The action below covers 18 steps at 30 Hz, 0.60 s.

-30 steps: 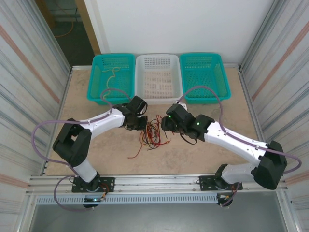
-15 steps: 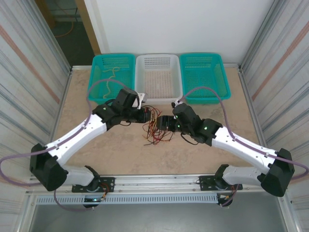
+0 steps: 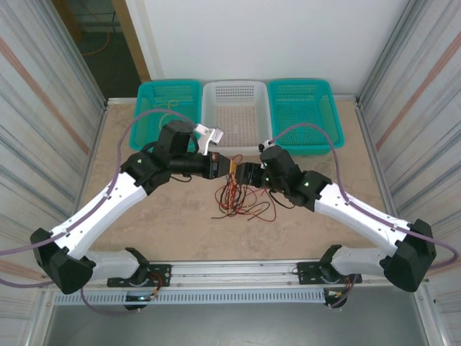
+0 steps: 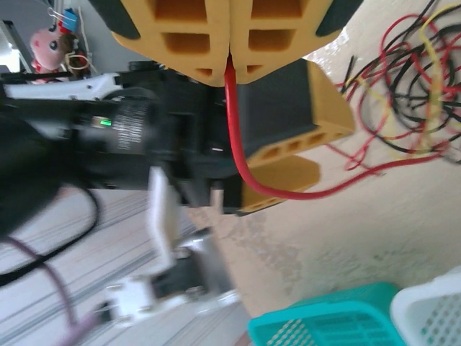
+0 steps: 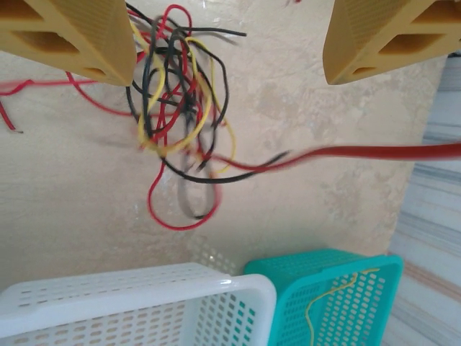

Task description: Untangle the cables

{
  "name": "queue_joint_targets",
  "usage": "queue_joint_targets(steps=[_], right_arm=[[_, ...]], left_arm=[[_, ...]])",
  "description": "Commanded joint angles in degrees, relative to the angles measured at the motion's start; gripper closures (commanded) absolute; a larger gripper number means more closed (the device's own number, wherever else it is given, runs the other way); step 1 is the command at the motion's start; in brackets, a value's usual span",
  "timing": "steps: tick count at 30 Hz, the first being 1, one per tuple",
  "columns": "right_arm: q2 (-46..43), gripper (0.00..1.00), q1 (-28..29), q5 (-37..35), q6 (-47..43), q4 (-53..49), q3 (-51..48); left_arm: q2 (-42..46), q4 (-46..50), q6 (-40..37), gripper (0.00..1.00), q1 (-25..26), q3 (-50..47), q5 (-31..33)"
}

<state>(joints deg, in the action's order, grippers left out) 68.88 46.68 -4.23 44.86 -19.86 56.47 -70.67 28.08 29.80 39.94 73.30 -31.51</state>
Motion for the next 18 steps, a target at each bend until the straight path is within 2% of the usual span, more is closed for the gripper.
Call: queue_joint_targets(steps=[1, 4, 8, 12, 18], right_arm=[[0.54, 0.32, -1.06, 1.15, 1.97, 0.33, -0.87], [1.36, 0.32, -1.83, 2.52, 2.57, 1.63, -2.28], [0.96, 0.34, -2.03, 3.26, 2.89, 1.98, -3.10], [-5.80, 0.32, -2.07, 1.39, -0.34, 1.95, -4.00], [-18.43, 0.26, -2.95, -4.85, -8.76, -5.36, -0.28]], left_arm=[[3.89, -4.92, 0.02, 1.00, 0.22, 3.46, -6.26], [5.33, -9.11, 0.90, 1.00, 0.22, 3.87, -9.13], [6.71, -11.41, 0.03, 1.00, 0.23, 4.73, -9.10], [7.13, -12.96, -0.92, 1.00, 0.13, 4.93, -9.85], [5.93, -11.55, -3.92, 1.00, -1.23, 6.68, -13.05]])
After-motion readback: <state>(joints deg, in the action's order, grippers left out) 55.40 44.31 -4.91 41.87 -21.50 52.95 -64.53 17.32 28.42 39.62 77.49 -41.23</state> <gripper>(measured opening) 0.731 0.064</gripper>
